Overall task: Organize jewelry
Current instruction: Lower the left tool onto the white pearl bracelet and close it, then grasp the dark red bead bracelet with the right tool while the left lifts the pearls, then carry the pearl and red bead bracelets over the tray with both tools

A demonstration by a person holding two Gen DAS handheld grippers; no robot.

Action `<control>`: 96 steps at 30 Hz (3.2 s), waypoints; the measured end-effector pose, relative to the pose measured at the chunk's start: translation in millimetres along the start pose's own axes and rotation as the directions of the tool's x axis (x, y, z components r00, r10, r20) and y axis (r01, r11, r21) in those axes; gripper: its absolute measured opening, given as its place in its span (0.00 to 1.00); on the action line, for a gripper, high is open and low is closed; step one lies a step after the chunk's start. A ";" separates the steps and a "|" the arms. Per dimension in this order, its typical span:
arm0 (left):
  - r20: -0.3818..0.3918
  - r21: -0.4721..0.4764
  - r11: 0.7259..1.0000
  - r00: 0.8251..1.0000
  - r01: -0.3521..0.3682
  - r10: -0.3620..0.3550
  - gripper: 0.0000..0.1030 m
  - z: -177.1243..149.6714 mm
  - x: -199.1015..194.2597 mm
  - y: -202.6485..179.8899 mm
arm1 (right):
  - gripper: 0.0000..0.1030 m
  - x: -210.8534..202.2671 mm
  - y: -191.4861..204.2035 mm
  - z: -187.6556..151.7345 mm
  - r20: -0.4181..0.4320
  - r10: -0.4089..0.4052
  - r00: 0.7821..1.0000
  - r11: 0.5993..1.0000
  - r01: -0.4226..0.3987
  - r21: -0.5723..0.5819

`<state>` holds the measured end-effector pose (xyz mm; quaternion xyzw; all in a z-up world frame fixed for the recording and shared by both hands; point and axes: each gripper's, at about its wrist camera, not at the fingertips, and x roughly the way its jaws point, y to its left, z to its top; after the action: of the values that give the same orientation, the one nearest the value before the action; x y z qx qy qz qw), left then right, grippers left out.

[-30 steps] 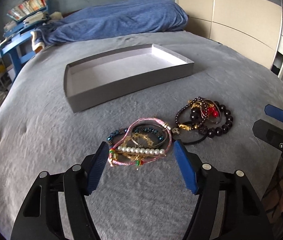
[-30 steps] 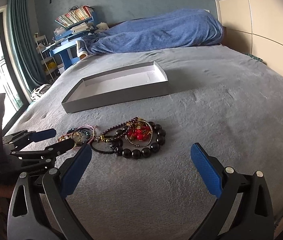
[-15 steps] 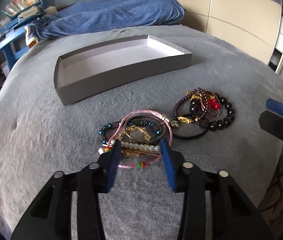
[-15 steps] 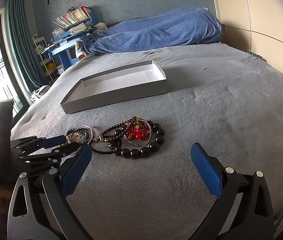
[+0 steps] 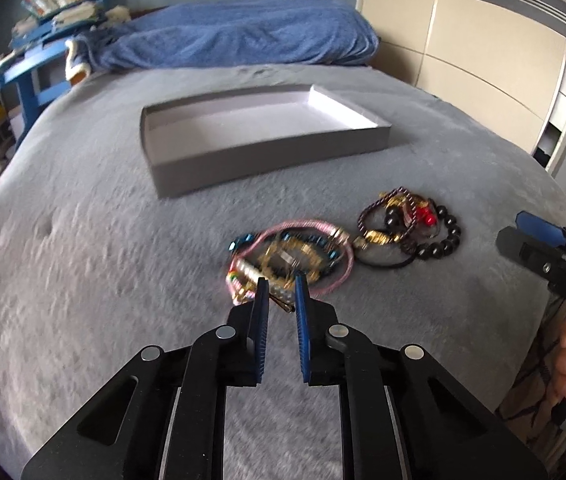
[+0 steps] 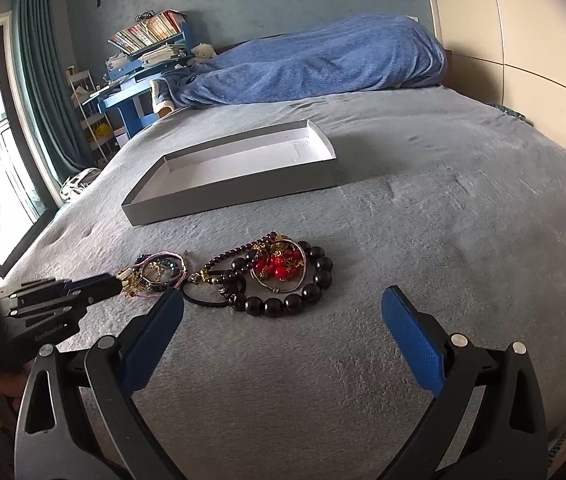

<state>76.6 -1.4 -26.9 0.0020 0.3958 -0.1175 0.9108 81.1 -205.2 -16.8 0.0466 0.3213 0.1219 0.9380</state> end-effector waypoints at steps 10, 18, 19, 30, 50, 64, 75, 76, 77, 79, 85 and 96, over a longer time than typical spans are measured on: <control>-0.057 -0.021 1.000 0.998 -0.018 0.016 0.14 -8.2 11.4 9.1 | 0.95 3.9 5.2 0.8 -0.008 0.005 1.000 1.000 -0.005 -0.011; 0.000 -0.012 1.000 1.000 0.008 -0.008 0.10 -3.6 -6.7 8.5 | 0.95 10.8 -0.9 8.8 -0.005 0.021 1.000 1.000 -0.021 0.010; 0.011 -0.013 1.000 1.000 0.014 -0.014 0.10 -2.6 -10.0 9.4 | 0.95 12.8 -0.7 10.8 -0.006 0.025 1.000 1.000 -0.025 0.008; 0.031 -0.033 0.996 0.996 0.079 -0.078 0.10 -14.5 -32.7 14.5 | 0.53 60.2 2.2 25.5 -0.153 0.176 0.972 0.983 -0.164 0.084; -0.082 0.000 1.000 0.997 0.005 -0.005 0.10 -19.1 2.3 24.3 | 0.06 75.3 6.0 29.0 -0.168 0.192 0.967 0.978 -0.173 0.120; 0.044 -0.009 1.000 0.999 0.014 -0.013 0.06 17.3 -31.3 28.9 | 0.06 43.8 8.1 62.1 -0.081 0.225 0.971 0.974 -0.220 0.061; 0.050 0.002 1.000 0.998 0.031 -0.031 0.06 66.1 -15.0 35.5 | 0.06 48.9 11.6 106.6 -0.035 0.214 0.976 0.977 -0.214 0.001; 0.046 -0.006 0.999 0.998 0.033 -0.033 0.06 71.2 -10.6 38.2 | 0.06 50.5 12.8 110.6 -0.033 0.214 0.976 0.977 -0.214 0.000; 0.043 -0.013 0.999 0.999 0.033 -0.032 0.06 75.0 -6.9 40.5 | 0.06 54.8 12.4 116.7 -0.031 0.213 0.977 0.977 -0.213 0.002; 0.039 -0.023 0.999 0.999 0.031 -0.030 0.06 84.2 1.4 44.7 | 0.06 59.8 12.1 126.3 -0.025 0.219 0.975 0.976 -0.219 0.011; 0.036 -0.033 0.999 0.999 0.013 -0.012 0.06 113.6 28.0 56.0 | 0.05 87.3 20.3 157.6 -0.022 0.215 0.976 0.976 -0.215 -0.019; -0.001 -0.022 1.000 1.000 -0.017 0.017 0.06 145.3 84.0 68.5 | 0.06 164.7 29.6 181.2 -0.095 0.222 0.970 0.975 -0.224 -0.014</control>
<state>251.4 33.3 6.1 -0.0048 0.3975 -0.1053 0.9115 312.2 -135.6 33.7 0.0649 0.3559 0.2324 0.9028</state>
